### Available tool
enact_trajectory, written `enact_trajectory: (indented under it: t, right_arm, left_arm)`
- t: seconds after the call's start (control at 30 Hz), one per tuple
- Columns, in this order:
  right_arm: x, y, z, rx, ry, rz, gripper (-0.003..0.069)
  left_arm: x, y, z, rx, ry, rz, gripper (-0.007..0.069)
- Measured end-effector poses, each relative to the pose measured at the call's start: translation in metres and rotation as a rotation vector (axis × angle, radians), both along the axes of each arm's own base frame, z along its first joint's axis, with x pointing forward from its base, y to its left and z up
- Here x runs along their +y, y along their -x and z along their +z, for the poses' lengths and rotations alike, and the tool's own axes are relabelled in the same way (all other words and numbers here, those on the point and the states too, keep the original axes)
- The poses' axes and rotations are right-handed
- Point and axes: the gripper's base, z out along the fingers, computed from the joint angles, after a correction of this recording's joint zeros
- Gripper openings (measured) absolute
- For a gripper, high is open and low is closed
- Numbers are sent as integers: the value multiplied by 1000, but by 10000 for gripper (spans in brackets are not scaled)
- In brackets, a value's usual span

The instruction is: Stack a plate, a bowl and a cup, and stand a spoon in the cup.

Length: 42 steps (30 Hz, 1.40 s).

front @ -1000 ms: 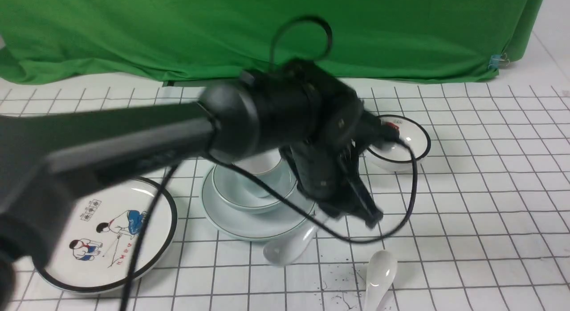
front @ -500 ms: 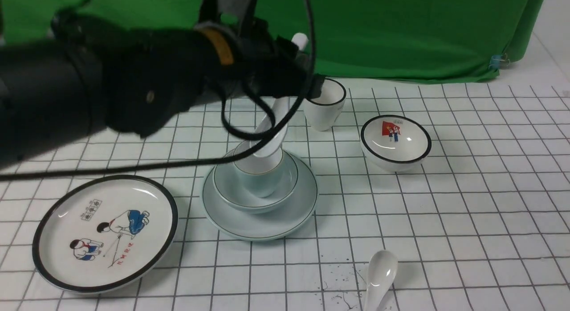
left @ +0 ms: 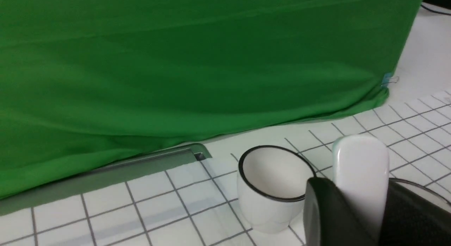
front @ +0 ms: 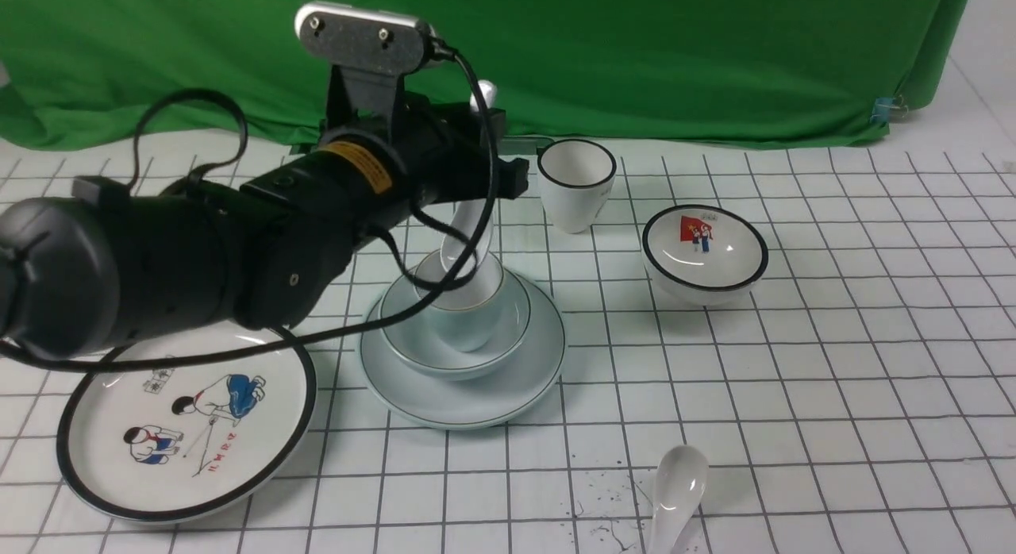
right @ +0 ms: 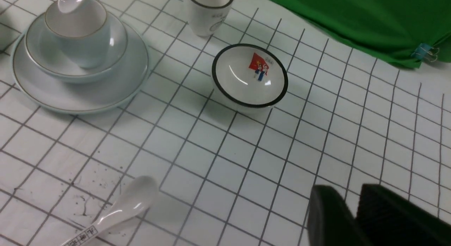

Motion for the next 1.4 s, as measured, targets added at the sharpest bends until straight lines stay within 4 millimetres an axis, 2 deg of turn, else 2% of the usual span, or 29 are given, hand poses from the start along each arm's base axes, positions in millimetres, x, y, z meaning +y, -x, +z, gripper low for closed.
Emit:
enact_trajectory:
  t: [0.27, 0.47, 0.6, 0.67, 0.73, 0.8, 0.93, 1.0, 1.03, 1.07, 1.1, 1.13, 1.2, 1.23, 1.27, 1.33, 1.37, 1.4]
  right_arm:
    - [1, -1, 2, -20, -22, -1, 169]
    - [1, -1, 2, -20, -22, 0, 169]
    - [1, -1, 2, -20, -22, 0, 169]
    - [1, -1, 2, -20, -22, 0, 169]
    - [1, -1, 2, -19, -22, -1, 169]
    - [1, -1, 2, -19, -22, -1, 168]
    - [1, -1, 2, -19, -22, -1, 161]
    - [1, -1, 2, -19, -23, -1, 161]
    - [1, -1, 2, -19, -23, -1, 160]
    - [1, -1, 2, -20, -23, -1, 159]
    - [1, -1, 2, -22, -24, 0, 158]
    - [2, -2, 3, -32, -31, 3, 150]
    - [3, -2, 4, -42, -45, 10, 131]
    - [5, -2, 5, -53, -64, 19, 106]
    - [5, -2, 6, -56, -70, 22, 97]
    - [7, -3, 7, -71, -96, 33, 55]
    - [8, -3, 8, -79, -105, 37, 31]
    - [9, -3, 10, -97, -123, 45, 14]
  left_arm:
    - [-3, -9, -31, 74, -32, 4, 87]
    - [-4, -10, -35, 82, -37, 4, 97]
    - [-3, -10, -36, 92, -41, 3, 150]
    - [-3, -9, -35, 111, -49, 2, 216]
    - [-2, -5, -30, 136, -58, -1, 286]
    - [2, 3, -14, 149, -61, -6, 351]
    - [13, 29, 32, 149, -68, -21, 385]
    - [22, 50, 64, 128, -89, -36, 351]
    - [29, 67, 85, 103, -100, -41, 314]
    - [36, 80, 98, 91, -118, -44, 275]
    - [37, 82, 100, 92, -118, -44, 275]
    - [46, 101, 111, 109, -152, -44, 192]
    - [58, 122, 123, 126, -187, -40, 113]
    - [68, 141, 128, 155, -223, -33, 48]
    - [70, 144, 127, 170, -235, -32, 24]
    - [81, 167, 128, 183, -254, -25, -18]
    - [84, 171, 125, 196, -263, -24, -25]
    - [93, 189, 117, 204, -265, -20, -34]
